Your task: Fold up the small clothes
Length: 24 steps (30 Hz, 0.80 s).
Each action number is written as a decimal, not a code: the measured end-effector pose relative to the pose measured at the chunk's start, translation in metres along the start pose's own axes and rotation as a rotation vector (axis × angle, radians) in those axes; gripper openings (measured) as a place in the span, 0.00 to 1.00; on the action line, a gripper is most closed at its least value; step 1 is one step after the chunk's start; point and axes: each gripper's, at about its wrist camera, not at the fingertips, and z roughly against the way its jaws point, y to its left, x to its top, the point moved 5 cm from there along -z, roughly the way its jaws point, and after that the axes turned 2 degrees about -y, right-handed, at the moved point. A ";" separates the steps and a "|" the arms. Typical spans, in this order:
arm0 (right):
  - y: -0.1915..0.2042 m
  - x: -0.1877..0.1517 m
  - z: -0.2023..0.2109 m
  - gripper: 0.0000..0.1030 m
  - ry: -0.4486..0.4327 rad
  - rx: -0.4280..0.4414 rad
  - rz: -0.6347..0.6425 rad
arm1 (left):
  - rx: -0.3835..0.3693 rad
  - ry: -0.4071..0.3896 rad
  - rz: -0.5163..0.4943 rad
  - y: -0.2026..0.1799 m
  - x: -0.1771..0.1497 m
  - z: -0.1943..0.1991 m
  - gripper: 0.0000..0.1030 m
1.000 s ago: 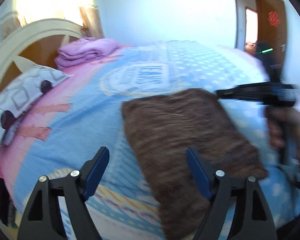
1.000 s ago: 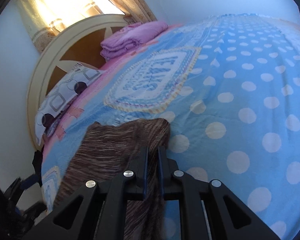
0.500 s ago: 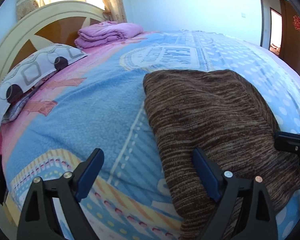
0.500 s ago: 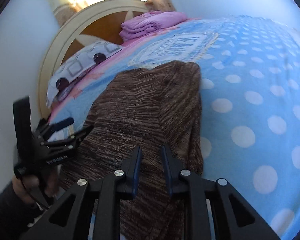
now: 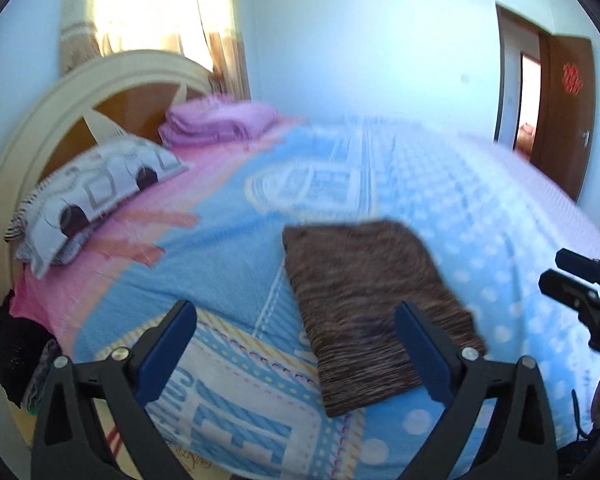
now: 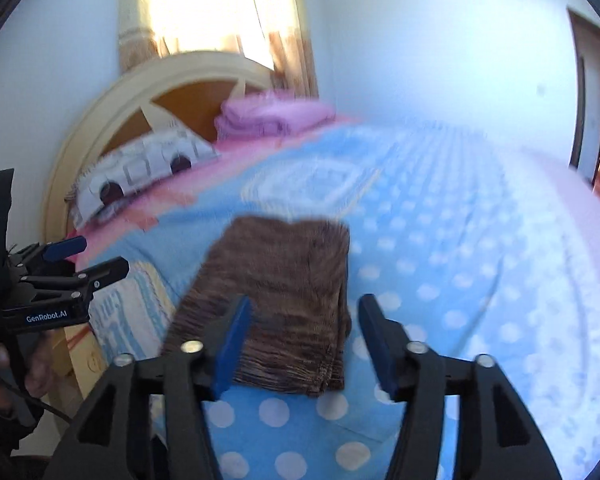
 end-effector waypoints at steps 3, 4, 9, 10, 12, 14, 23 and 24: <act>0.015 0.009 0.030 0.69 -0.066 -0.022 0.047 | -0.024 -0.048 0.006 -0.001 0.010 0.023 1.00; 0.020 0.010 0.040 0.69 -0.082 -0.035 0.070 | -0.024 -0.059 -0.003 -0.001 0.013 0.028 1.00; 0.035 0.016 0.061 0.70 -0.149 -0.075 0.107 | -0.028 -0.094 -0.001 0.002 0.020 0.038 1.00; 0.036 0.017 0.061 0.70 -0.148 -0.073 0.106 | -0.031 -0.093 0.001 0.003 0.020 0.037 1.00; 0.037 0.017 0.059 0.70 -0.140 -0.072 0.096 | -0.029 -0.093 0.011 0.007 0.020 0.037 1.00; 0.038 0.017 0.058 0.70 -0.136 -0.068 0.094 | -0.028 -0.094 0.016 0.010 0.020 0.036 1.00; 0.042 0.015 0.061 0.70 -0.159 -0.058 0.105 | -0.011 -0.111 0.009 0.012 0.020 0.038 1.00; 0.043 0.015 0.060 0.70 -0.161 -0.058 0.106 | -0.014 -0.112 0.007 0.012 0.020 0.038 1.00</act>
